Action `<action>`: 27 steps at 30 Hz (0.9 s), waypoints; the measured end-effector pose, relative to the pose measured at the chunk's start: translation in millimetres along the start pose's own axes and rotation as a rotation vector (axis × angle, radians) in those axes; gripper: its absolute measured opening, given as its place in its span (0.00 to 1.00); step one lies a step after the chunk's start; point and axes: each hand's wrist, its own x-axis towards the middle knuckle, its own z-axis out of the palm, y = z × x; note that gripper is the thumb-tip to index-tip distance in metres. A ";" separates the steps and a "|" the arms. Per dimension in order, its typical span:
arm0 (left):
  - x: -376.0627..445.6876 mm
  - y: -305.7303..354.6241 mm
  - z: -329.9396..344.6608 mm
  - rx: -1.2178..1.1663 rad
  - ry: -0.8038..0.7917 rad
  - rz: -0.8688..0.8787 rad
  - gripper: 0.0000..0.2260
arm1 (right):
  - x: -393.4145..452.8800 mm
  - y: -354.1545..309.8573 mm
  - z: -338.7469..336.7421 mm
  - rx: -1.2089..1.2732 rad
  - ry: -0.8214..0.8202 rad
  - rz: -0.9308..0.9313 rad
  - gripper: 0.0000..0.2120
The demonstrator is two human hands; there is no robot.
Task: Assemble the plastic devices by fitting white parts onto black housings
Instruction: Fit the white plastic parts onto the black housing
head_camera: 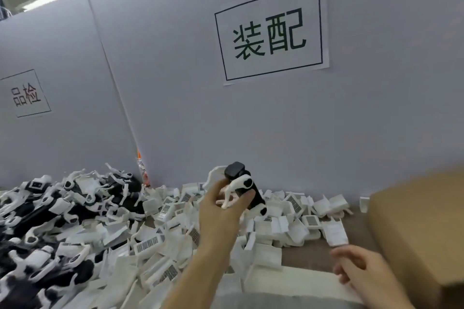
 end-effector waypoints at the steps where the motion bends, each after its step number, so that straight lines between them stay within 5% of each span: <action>1: -9.1 -9.0 18.2 -0.058 0.023 -0.028 0.17 | -0.9 -0.3 -0.2 -0.002 0.005 -0.015 0.11; 5: -39.8 -49.3 64.1 -0.067 0.065 -0.062 0.23 | -3.7 -0.5 -1.1 -0.003 0.016 -0.118 0.14; 11: -49.5 -89.1 73.6 0.173 -0.111 -0.042 0.24 | -9.3 -0.9 -2.0 0.100 0.029 -0.210 0.15; 17: -52.0 -95.0 75.0 0.376 -0.478 0.276 0.38 | -17.1 -13.7 -0.3 0.363 -0.154 0.005 0.25; 21: -48.4 -101.4 74.6 0.368 -0.581 0.385 0.45 | -17.5 -13.6 -5.0 0.420 -0.196 0.003 0.19; 25: -47.5 -102.5 79.2 0.245 -0.438 0.295 0.36 | -12.9 -7.2 -4.9 0.436 -0.091 -0.092 0.32; 27: -48.4 -101.3 82.9 0.147 -0.291 0.200 0.27 | -13.3 -5.5 -4.0 0.354 -0.010 -0.185 0.23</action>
